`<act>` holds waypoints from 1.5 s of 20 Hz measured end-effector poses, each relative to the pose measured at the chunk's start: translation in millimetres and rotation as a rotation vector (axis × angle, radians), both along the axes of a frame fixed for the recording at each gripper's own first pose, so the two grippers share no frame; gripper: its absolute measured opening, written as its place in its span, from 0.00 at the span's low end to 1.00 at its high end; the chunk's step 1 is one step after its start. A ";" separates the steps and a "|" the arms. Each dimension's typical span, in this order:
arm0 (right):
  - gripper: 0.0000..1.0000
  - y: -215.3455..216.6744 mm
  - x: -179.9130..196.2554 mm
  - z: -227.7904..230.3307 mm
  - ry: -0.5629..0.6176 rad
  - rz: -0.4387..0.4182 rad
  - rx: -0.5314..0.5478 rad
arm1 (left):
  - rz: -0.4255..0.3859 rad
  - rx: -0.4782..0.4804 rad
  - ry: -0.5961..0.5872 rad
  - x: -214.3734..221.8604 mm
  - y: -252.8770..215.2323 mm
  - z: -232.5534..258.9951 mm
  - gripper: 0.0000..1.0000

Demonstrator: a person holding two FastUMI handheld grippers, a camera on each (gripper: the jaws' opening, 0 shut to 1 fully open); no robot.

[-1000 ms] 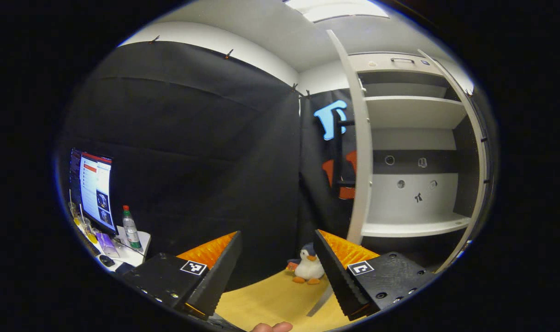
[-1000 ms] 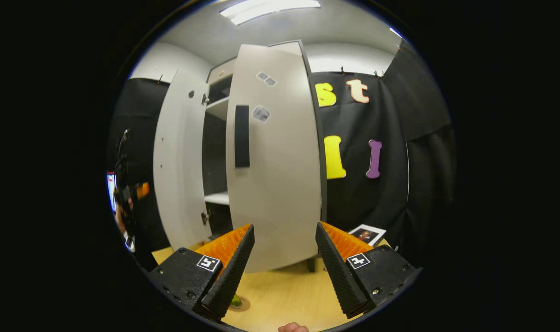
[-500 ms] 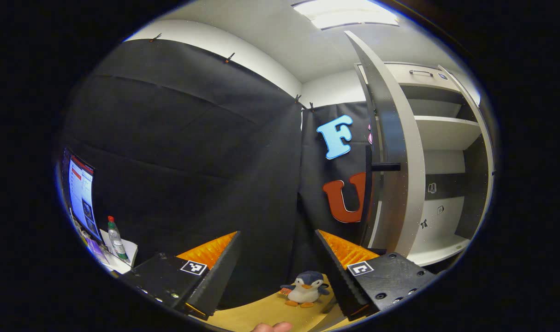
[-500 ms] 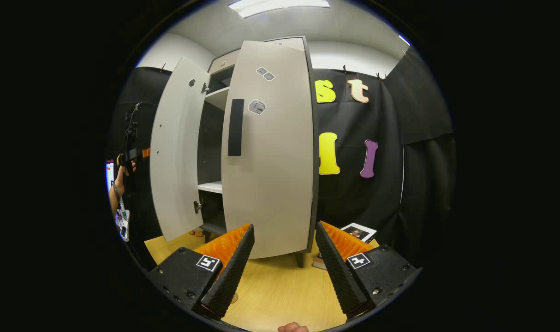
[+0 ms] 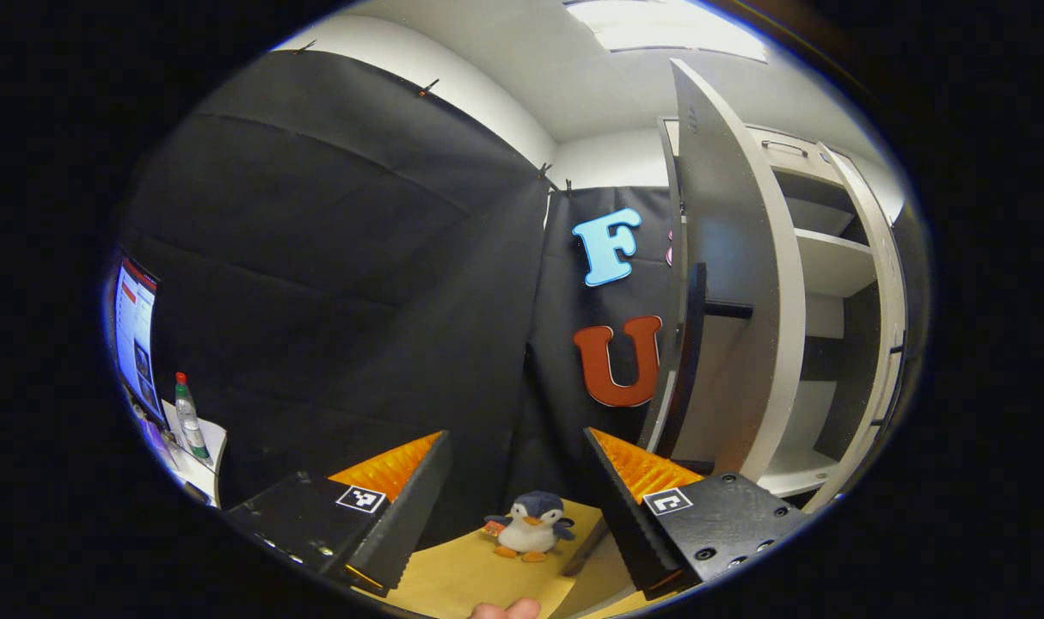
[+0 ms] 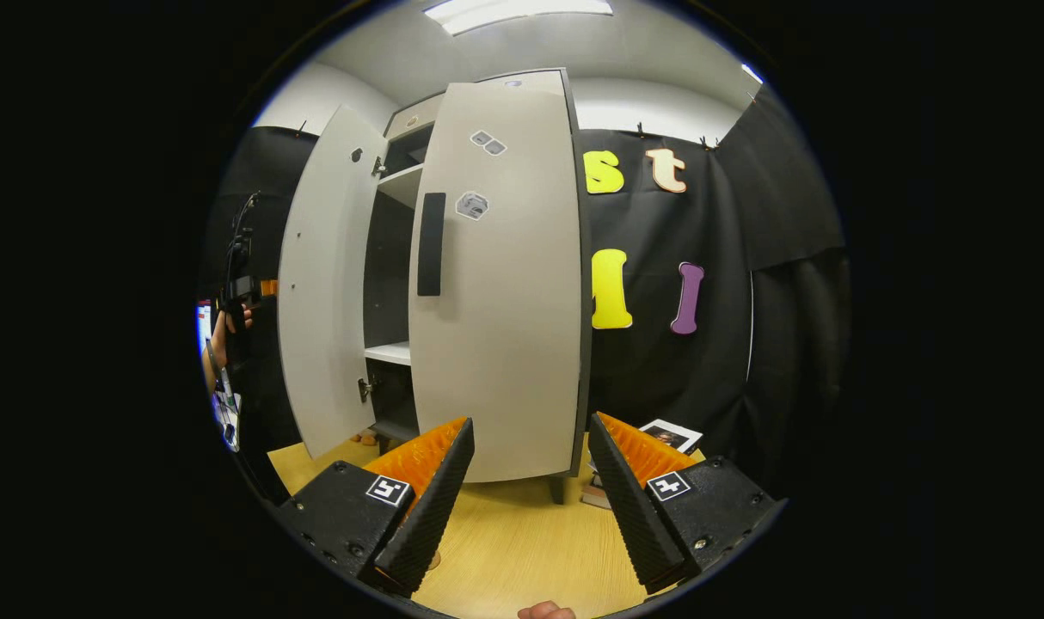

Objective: Grasp the bottle in the cabinet with the left hand and place it on the coaster, then close the right door with the right hand and the left door with the left hand.

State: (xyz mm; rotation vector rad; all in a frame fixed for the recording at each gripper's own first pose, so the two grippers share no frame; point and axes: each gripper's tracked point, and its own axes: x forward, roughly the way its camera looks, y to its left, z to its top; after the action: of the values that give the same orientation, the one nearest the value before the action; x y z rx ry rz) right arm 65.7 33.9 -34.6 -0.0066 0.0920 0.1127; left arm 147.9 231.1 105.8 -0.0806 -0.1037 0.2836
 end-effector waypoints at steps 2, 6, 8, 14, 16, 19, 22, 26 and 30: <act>0.82 0.0 -1.2 -1.8 0.004 0.002 0.002 | -0.046 -0.001 0.010 0.9 -20.0 -1.8 0.93; 0.82 -2.9 -5.2 -2.2 0.011 -0.006 0.000 | -0.281 -0.041 0.053 11.1 -85.2 -12.8 0.93; 0.82 -6.4 -8.6 -1.3 0.014 -0.016 -0.002 | -0.375 -0.074 0.057 13.4 -112.2 -15.5 0.93; 0.82 -12.6 -17.5 2.1 0.018 -0.052 0.000 | -0.339 -0.018 0.023 8.3 -117.7 -10.1 0.95; 0.82 -13.0 -23.4 4.1 0.013 -0.055 0.005 | -0.346 0.006 0.014 -0.5 -122.6 -5.7 0.95; 0.82 -8.4 -23.1 3.5 0.023 -0.047 0.018 | -0.373 0.025 -0.001 -31.3 -148.7 -7.7 0.95; 0.82 1.1 -27.4 2.3 0.033 -0.029 0.032 | -0.397 0.028 0.003 -56.3 -176.7 -31.3 0.95; 0.83 10.2 -37.5 2.2 0.023 -0.035 0.082 | -0.448 0.047 0.047 -99.9 -221.3 -81.3 0.95; 0.83 18.3 -47.9 -3.9 0.039 -0.027 0.131 | -0.485 0.084 0.096 -137.5 -251.6 -116.3 0.95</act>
State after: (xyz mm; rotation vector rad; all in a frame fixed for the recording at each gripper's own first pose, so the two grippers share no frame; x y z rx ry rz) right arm 17.8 52.2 -38.6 0.1271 0.1238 0.0921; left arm 10.3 -20.5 -10.5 -0.0069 0.0014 -0.2015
